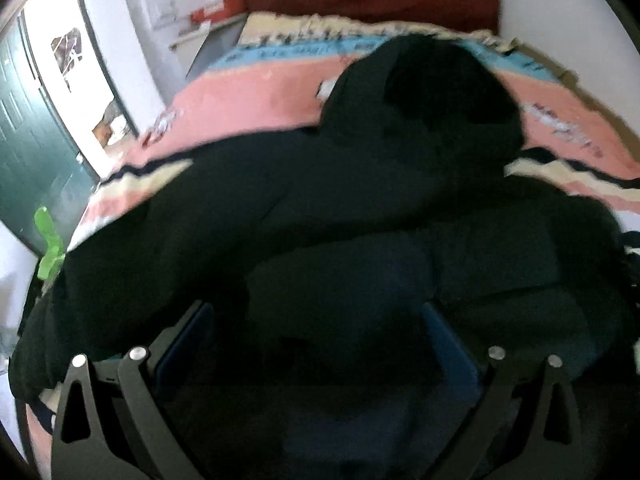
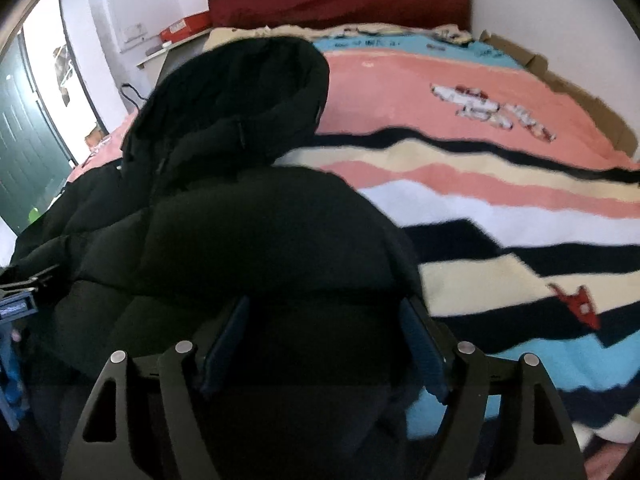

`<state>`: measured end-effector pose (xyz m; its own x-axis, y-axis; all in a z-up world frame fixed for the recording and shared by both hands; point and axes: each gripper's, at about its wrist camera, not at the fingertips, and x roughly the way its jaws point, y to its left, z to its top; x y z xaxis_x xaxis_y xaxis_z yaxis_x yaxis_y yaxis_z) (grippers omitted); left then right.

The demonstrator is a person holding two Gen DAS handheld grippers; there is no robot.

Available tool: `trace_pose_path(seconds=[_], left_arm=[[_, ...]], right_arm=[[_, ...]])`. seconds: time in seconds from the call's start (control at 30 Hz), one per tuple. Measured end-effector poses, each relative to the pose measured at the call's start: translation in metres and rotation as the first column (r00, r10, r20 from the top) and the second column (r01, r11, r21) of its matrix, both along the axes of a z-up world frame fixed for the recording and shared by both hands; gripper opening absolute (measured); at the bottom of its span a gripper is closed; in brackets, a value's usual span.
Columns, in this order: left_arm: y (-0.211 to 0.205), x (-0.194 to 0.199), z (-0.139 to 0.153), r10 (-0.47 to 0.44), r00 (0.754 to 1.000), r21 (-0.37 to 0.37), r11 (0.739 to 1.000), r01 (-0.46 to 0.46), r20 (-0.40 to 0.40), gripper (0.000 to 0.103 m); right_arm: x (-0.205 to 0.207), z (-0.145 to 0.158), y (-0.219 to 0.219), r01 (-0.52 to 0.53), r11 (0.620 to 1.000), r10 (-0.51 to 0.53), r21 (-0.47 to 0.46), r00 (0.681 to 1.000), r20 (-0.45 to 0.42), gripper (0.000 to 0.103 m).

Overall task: Fold large clothes
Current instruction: 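Move the left tool to the other outstretched sleeve cuff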

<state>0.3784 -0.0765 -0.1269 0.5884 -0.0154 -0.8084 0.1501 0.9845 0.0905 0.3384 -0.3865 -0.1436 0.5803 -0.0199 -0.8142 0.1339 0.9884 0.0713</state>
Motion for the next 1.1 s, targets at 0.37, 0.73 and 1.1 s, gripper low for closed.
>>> trace_pose_path(seconds=[0.37, 0.73, 1.1], left_arm=[[-0.021, -0.015, -0.023, -0.013, 0.995, 0.012, 1.0, 0.014, -0.096, 0.103], [0.027, -0.073, 0.038, -0.028, 0.995, 0.024, 0.999, 0.026, 0.092, 0.103], [0.126, -0.139, 0.075, -0.015, 0.989, -0.019, 1.0, 0.018, 0.149, 0.103]], right_arm=[[-0.017, -0.011, 0.022, -0.026, 0.999, 0.028, 0.037, 0.999, -0.033, 0.075], [-0.064, 0.023, 0.022, 0.058, 0.998, -0.058, 0.038, 0.998, -0.008, 0.075], [-0.133, 0.07, 0.064, 0.091, 0.996, -0.092, 0.022, 0.995, 0.04, 0.075]])
